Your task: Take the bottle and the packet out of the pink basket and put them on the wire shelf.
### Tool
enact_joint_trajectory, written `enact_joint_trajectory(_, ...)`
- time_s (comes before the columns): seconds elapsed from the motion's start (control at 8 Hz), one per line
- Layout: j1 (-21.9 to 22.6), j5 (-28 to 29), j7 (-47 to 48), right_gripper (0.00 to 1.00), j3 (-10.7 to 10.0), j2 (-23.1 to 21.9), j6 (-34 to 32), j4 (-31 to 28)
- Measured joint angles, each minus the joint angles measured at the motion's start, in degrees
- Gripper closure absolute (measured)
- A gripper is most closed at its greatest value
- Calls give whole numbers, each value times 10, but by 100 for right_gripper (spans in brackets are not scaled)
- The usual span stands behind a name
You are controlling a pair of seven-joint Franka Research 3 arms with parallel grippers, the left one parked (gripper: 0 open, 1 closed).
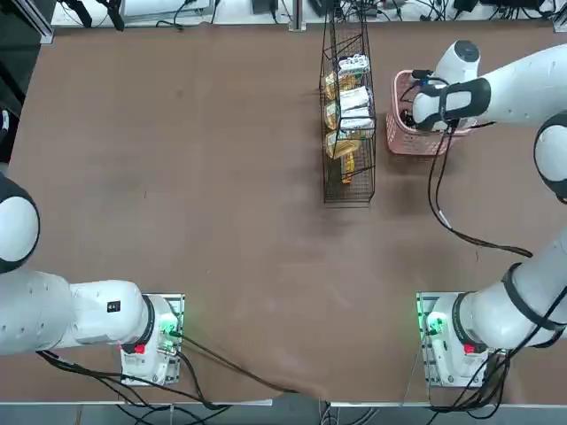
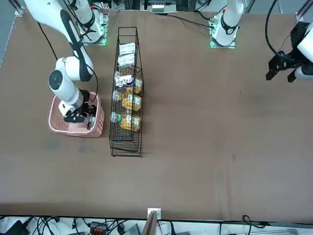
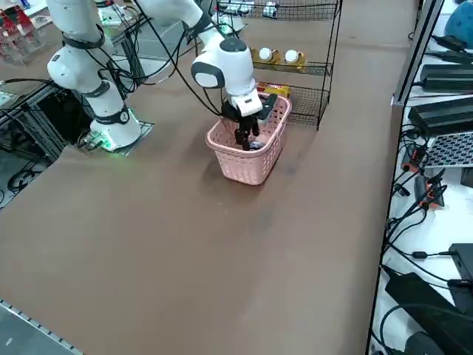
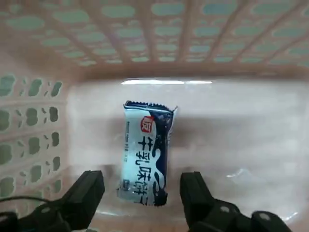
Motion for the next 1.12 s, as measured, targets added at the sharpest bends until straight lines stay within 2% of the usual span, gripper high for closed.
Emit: enact_joint_trajectory(1.12,0,0,0,6,0,11,21,4)
